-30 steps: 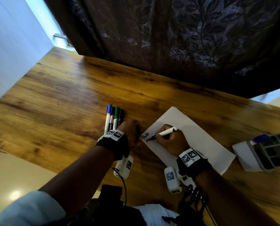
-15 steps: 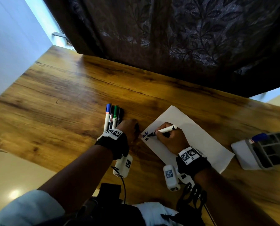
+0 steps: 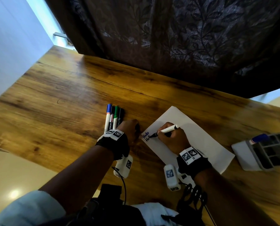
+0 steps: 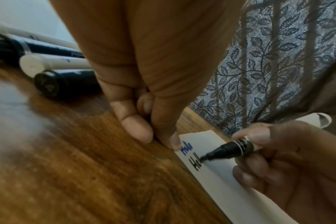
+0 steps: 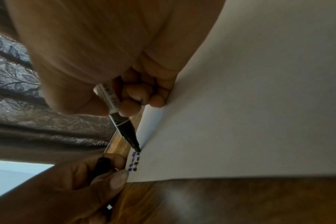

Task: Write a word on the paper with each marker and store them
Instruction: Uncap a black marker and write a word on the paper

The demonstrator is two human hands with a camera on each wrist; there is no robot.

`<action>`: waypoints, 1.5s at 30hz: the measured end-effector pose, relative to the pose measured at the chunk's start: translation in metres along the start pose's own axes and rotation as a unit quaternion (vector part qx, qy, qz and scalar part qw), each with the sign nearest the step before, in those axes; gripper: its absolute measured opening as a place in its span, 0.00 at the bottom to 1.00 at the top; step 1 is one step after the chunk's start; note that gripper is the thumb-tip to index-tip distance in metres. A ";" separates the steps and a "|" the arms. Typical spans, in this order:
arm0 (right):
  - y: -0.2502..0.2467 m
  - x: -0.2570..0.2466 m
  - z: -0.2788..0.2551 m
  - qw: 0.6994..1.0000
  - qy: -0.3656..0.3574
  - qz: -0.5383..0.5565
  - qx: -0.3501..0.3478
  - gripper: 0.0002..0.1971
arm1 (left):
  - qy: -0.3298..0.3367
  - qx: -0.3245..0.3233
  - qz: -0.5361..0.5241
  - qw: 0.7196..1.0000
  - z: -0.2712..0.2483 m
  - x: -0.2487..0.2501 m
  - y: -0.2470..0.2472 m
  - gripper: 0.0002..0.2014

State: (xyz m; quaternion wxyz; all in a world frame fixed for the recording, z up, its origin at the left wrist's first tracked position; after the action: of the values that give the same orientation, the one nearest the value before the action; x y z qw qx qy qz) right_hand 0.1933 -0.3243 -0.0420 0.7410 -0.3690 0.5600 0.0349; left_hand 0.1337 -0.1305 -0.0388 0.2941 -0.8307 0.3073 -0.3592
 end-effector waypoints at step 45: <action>-0.066 -0.112 -0.019 0.975 0.007 0.176 0.136 0.05 | 0.286 0.051 -0.189 0.938 -0.071 0.053 -0.051 0.12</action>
State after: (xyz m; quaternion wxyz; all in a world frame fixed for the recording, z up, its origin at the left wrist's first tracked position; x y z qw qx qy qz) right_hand 0.1670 -0.3428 0.0859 0.7627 -0.1603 0.6207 0.0861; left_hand 0.1228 -0.1548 0.0599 0.1624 -0.7194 0.1976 -0.6458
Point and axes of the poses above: each hand's wrist, its own z-axis towards the middle knuckle, its own y-axis out of the palm, x = y × z, the point moved 5 cm from there along z, towards the middle knuckle, and after that the axes turned 7 degrees about -y, right-handed, at the moved point
